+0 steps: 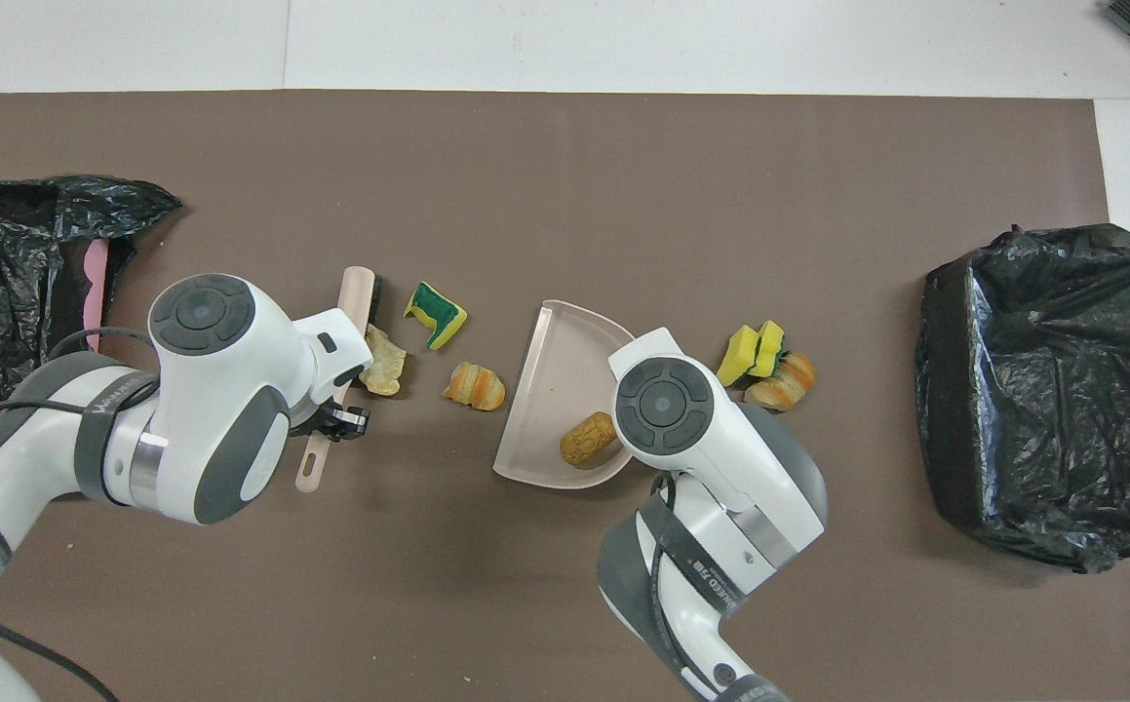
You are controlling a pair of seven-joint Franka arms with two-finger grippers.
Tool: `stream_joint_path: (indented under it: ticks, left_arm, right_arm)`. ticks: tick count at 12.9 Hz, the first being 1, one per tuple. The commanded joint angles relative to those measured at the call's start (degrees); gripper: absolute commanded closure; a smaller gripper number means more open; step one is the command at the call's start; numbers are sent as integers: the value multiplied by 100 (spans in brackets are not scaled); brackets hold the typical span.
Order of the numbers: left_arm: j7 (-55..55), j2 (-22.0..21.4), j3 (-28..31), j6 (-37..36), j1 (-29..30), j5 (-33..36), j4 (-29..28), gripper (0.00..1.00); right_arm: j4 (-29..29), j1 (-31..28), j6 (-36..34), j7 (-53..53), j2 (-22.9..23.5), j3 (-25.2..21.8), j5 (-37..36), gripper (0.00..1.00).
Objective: Sweep and dump trash in bin
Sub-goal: 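Sweep the green sponge and bread into the dustpan with the left gripper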
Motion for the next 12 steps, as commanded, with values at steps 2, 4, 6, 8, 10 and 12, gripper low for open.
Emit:
stream_joint_path:
  ticks: [2, 4, 6, 8, 10, 12]
  left_arm:
    - [46, -84, 69, 53, -638, -614, -80, 100]
    - [72, -163, 60, 61, -979, -931, -141, 100]
    - [63, -216, 69, 96, -1383, -1457, -150, 100]
    - [19, -251, 69, 97, -1718, -1714, -133, 100]
    - [-7, -260, 60, 0, -1781, -1724, -2, 100]
    - [-95, -329, -1, -87, -1773, -1723, 157, 100]
  right_arm:
    - [-160, -16, 99, 259, -163, 36, 56, 100]
    - [-160, -16, 99, 260, -163, 36, 56, 100]
    - [-160, -16, 90, 260, -163, 36, 56, 100]
    - [-160, -16, 90, 260, -163, 36, 56, 100]
    - [-160, -16, 81, 260, -163, 36, 56, 100]
    - [-160, -16, 81, 260, -163, 36, 56, 100]
